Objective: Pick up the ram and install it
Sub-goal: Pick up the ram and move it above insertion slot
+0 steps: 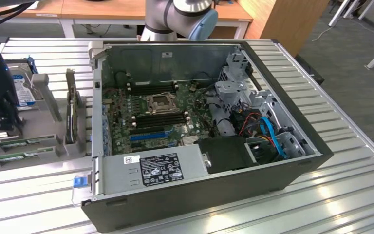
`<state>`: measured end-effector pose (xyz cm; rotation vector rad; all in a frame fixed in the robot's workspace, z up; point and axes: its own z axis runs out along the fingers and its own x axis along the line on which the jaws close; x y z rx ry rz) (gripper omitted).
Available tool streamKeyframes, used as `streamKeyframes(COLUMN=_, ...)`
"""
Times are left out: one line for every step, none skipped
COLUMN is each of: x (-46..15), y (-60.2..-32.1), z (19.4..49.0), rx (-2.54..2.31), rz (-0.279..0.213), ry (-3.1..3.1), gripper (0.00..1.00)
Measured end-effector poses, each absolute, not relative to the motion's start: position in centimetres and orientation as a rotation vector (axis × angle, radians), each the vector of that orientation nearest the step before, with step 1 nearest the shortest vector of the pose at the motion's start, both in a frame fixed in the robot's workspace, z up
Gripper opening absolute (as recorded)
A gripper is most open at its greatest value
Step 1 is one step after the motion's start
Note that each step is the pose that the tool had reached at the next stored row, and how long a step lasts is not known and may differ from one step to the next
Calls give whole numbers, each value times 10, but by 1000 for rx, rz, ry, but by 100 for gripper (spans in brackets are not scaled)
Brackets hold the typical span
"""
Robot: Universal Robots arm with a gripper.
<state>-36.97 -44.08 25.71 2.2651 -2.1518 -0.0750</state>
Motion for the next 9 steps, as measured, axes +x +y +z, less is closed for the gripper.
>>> streamKeyframes(x=-370, y=-441, z=256, rx=2265, rz=-75, ry=-2152, gripper=24)
streamKeyframes(x=-370, y=-441, z=255, rx=2265, rz=-75, ry=-2152, gripper=24)
streamKeyframes(x=-370, y=-441, z=253, rx=2265, rz=-75, ry=-2152, gripper=24)
streamKeyframes(x=-370, y=-441, z=252, rx=2265, rz=-75, ry=-2152, gripper=24)
streamKeyframes(x=-370, y=-441, z=251, rx=2265, rz=-75, ry=-2152, gripper=24)
streamKeyframes(x=-370, y=-441, z=251, rx=2265, rz=-75, ry=-2152, gripper=24)
streamKeyframes(x=-370, y=-441, z=251, rx=2265, rz=-75, ry=-2152, gripper=24)
streamKeyframes(x=-370, y=-441, z=251, rx=2265, rz=-76, ry=-2152, gripper=24)
streamKeyframes(x=-370, y=-441, z=251, rx=2265, rz=-76, ry=-2152, gripper=24)
